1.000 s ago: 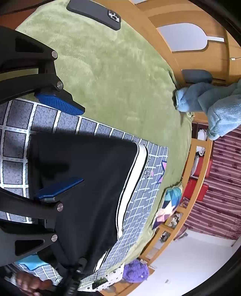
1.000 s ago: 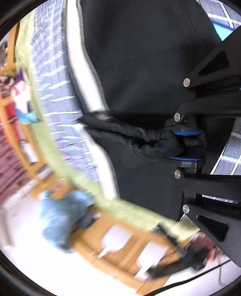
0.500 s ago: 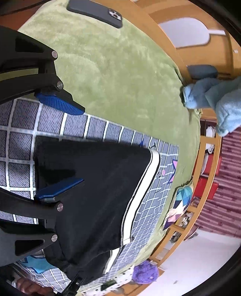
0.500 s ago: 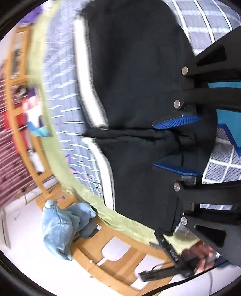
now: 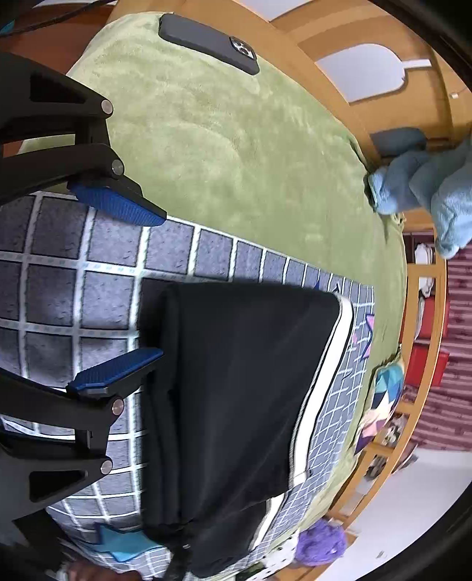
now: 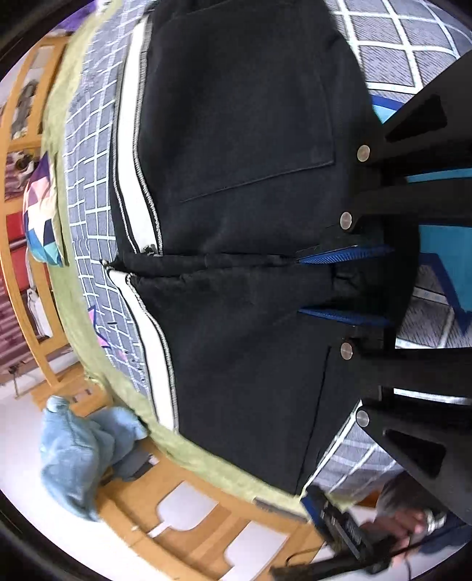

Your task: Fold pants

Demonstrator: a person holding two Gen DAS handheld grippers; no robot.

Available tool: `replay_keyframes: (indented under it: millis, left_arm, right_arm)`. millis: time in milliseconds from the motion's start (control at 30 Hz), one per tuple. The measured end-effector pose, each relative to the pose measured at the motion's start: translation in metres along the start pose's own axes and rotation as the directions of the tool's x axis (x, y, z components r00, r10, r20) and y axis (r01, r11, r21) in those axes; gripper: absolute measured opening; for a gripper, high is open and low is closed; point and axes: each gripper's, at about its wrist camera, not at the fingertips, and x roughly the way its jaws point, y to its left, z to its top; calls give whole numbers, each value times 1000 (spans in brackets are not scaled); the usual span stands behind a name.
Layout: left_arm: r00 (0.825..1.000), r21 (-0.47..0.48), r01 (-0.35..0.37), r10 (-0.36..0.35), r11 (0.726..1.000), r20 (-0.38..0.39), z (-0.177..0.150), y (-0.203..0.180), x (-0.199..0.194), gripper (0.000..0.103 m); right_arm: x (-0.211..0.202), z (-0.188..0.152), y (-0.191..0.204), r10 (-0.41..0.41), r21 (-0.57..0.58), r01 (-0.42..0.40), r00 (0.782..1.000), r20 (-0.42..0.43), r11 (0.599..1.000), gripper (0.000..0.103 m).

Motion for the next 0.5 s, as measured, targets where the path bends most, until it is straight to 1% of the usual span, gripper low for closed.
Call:
replay_keyframes:
  millis: [67, 100, 200, 300, 400, 433, 467, 500]
  left_arm:
    - [1000, -12, 12, -12, 1000, -9, 3, 2, 0, 66]
    - [999, -3, 41, -41, 999, -3, 4, 2, -5, 66]
    - [991, 34, 118, -120, 992, 57, 4, -4, -25, 67]
    - [986, 67, 131, -137, 989, 95, 16, -18, -31, 67]
    - [985, 90, 121, -131, 989, 112, 31, -35, -20, 67]
    - [987, 88, 113, -122, 990, 101, 34, -39, -11, 67]
    - [992, 79, 104, -109, 991, 66, 36, -42, 2, 67]
    - [994, 69, 97, -99, 993, 36, 35, -42, 12, 67]
  right_arm:
    - [-3, -2, -8, 31, 35, -31, 1000, -5, 999, 25]
    - [-4, -3, -9, 39, 41, -39, 999, -6, 998, 25]
    - [-11, -4, -8, 50, 50, -50, 999, 7, 997, 25]
    - [-17, 0, -8, 67, 54, -71, 996, 58, 996, 26]
    - [-26, 4, -4, 90, 56, -97, 988, 123, 994, 26]
    - [-25, 4, -2, 91, 52, -99, 987, 131, 994, 27]
    - [-22, 3, 0, 84, 43, -90, 989, 123, 995, 27]
    - [-14, 1, 1, 49, 35, -53, 995, 92, 998, 27]
